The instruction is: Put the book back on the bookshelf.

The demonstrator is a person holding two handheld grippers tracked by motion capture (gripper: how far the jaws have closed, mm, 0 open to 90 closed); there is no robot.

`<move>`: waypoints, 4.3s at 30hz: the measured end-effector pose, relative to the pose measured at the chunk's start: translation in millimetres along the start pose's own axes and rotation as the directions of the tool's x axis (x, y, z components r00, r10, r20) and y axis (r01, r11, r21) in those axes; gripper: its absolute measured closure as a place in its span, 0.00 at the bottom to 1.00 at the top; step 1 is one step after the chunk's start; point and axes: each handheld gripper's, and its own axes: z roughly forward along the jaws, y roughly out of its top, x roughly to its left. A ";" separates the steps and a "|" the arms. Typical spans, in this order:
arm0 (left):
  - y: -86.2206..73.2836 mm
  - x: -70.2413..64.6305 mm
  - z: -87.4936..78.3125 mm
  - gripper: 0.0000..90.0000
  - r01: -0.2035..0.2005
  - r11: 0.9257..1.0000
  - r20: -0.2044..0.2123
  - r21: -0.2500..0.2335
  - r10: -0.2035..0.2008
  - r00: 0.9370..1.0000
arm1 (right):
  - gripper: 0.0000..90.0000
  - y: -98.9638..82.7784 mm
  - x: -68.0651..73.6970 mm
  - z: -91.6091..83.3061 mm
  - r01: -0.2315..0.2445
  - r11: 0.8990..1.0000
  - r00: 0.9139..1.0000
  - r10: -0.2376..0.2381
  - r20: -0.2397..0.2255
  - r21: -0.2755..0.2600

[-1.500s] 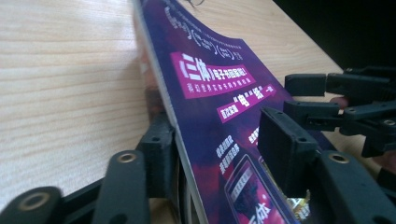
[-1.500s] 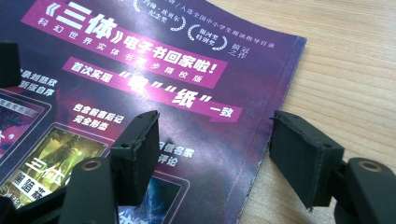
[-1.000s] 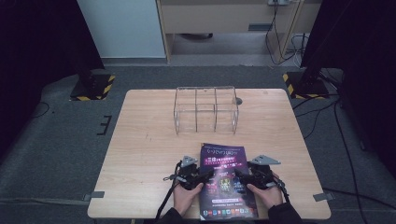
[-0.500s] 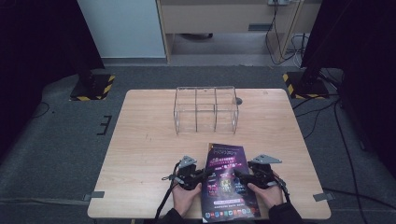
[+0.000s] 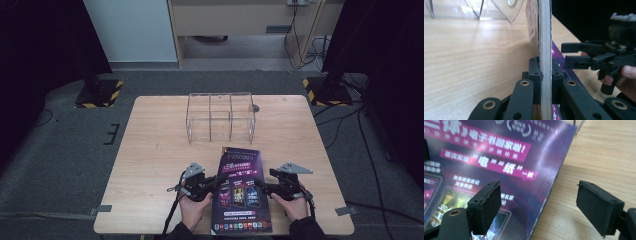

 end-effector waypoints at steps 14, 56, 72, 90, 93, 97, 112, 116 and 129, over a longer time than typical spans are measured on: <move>9.6 -8.6 -11.3 0.93 -0.063 0.996 0.007 -0.063 0.063 0.998 | 0.22 2.6 7.7 8.3 -0.003 1.000 0.991 0.005 -0.135 0.010; 3.5 1.5 -7.5 0.93 -0.067 0.996 -0.061 -0.056 0.063 0.996 | 0.85 9.9 7.0 -1.6 -0.226 0.966 0.922 0.253 -0.293 0.124; 2.8 11.6 -6.6 0.77 -0.037 0.999 -0.089 -0.031 0.034 0.995 | 0.93 20.8 8.2 -16.3 -0.253 0.965 0.905 0.260 -0.337 0.065; -3.9 34.3 -15.6 0.36 -0.100 0.995 -0.303 0.015 0.100 0.948 | 0.94 34.8 10.9 -31.5 -0.214 0.977 0.912 0.202 -0.357 0.006; -5.5 41.1 -22.7 0.32 -0.093 0.994 -0.327 0.051 0.104 0.939 | 0.94 40.6 12.6 -34.7 -0.206 0.978 0.919 0.187 -0.347 -0.020; -10.9 52.4 -33.6 0.29 -0.090 0.992 -0.375 0.093 0.119 0.920 | 0.94 48.9 13.6 -40.4 -0.211 0.976 0.923 0.180 -0.339 -0.055; -21.4 80.3 -56.8 0.21 -0.090 0.984 -0.530 0.155 0.160 0.833 | 0.94 105.1 26.2 -61.0 -0.146 0.961 0.966 0.087 -0.244 -0.234; -23.2 85.6 -54.7 0.20 -0.082 0.981 -0.554 0.178 0.169 0.815 | 0.94 117.0 30.1 -64.7 -0.110 0.957 0.978 0.056 -0.200 -0.268; -26.9 94.5 -50.4 0.17 -0.054 0.977 -0.577 0.204 0.165 0.800 | 0.94 148.7 31.5 -80.3 -0.073 0.926 0.991 0.027 -0.130 -0.370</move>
